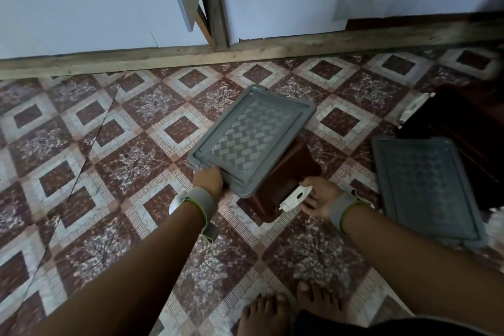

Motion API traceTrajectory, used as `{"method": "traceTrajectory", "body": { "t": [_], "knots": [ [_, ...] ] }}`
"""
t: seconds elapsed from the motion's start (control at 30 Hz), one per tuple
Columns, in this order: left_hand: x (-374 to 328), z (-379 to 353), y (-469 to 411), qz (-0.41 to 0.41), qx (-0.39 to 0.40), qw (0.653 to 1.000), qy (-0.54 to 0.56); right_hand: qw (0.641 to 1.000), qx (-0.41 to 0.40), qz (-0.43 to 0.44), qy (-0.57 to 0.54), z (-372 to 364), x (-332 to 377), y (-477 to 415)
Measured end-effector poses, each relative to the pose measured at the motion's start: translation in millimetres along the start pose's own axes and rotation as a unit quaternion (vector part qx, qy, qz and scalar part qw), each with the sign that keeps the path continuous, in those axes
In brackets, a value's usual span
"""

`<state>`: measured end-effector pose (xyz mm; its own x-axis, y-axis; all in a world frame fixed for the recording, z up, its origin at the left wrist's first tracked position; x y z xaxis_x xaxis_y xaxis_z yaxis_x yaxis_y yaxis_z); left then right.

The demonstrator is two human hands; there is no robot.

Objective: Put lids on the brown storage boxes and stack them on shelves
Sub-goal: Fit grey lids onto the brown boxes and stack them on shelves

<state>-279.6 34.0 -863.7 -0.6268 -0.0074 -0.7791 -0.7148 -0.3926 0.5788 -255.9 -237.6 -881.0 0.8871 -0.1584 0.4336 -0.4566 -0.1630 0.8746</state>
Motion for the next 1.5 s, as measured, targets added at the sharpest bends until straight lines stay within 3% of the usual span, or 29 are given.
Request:
{"method": "traceTrajectory", "body": {
  "t": [0.13, 0.3, 0.4, 0.47, 0.57, 0.7, 0.83, 1.0, 1.17, 1.23, 1.3, 1.4, 1.5],
  "knots": [
    [-20.8, 5.8, 8.1, -0.019, 0.011, 1.0, 0.002, 0.996, 0.043, 0.018, -0.079, -5.4, 21.1, 16.9],
    [-45.7, 15.7, 18.6, 0.032, -0.039, 0.965, 0.258, 0.988, 0.11, 0.094, -0.058, -31.1, 60.1, 44.8],
    [-63.9, 30.9, 26.5, 0.01, -0.038, 0.956, 0.291, 0.978, 0.09, 0.189, 0.009, -48.1, 84.4, 62.6],
    [-69.5, 39.6, 25.0, 0.007, -0.04, 0.951, 0.308, 0.953, 0.052, 0.275, 0.115, -52.9, 97.6, 70.6],
    [-74.7, 51.5, 31.5, -0.002, -0.04, 0.943, 0.331, 0.885, -0.012, 0.369, 0.284, -56.6, 105.3, 90.7],
    [-67.4, 58.3, 36.4, 0.014, -0.053, 0.938, 0.343, 0.757, -0.097, 0.45, 0.463, -54.4, 95.4, 94.3],
    [-48.6, 66.5, 29.9, 0.052, -0.072, 0.932, 0.352, 0.661, -0.118, 0.528, 0.521, -43.0, 73.2, 93.1],
    [-32.4, 74.1, 21.8, 0.076, -0.085, 0.927, 0.357, 0.5, -0.132, 0.553, 0.653, -30.0, 50.9, 85.3],
    [-28.8, 74.8, 32.8, 0.066, -0.077, 0.914, 0.392, 0.398, -0.14, 0.514, 0.747, 1.9, 33.9, 64.5],
    [-25.1, 74.9, 36.6, 0.066, -0.072, 0.908, 0.407, 0.391, -0.152, 0.457, 0.784, 13.7, 32.6, 62.0],
    [-21.2, 74.7, 39.3, 0.07, -0.071, 0.899, 0.426, 0.423, -0.162, 0.402, 0.796, 22.9, 32.5, 58.1],
    [-17.3, 72.2, 42.9, 0.084, -0.068, 0.892, 0.439, 0.426, -0.172, 0.389, 0.798, 36.5, 29.7, 50.4],
    [-15.0, 69.1, 45.4, 0.092, -0.067, 0.891, 0.44, 0.452, -0.189, 0.384, 0.783, 43.3, 26.9, 42.1]
  ]
}}
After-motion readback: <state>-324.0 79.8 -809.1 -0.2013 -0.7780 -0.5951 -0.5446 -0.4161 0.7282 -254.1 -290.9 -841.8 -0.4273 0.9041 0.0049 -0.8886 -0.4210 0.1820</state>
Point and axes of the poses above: each hand's wrist, its own y-axis away from the middle knuckle, its own z-axis out of the back of the hand, x = y × z, the point moved 2 cm from there along -y, towards the middle knuckle, and after that the axes turned 5 degrees about x, right-handed, at the moved point
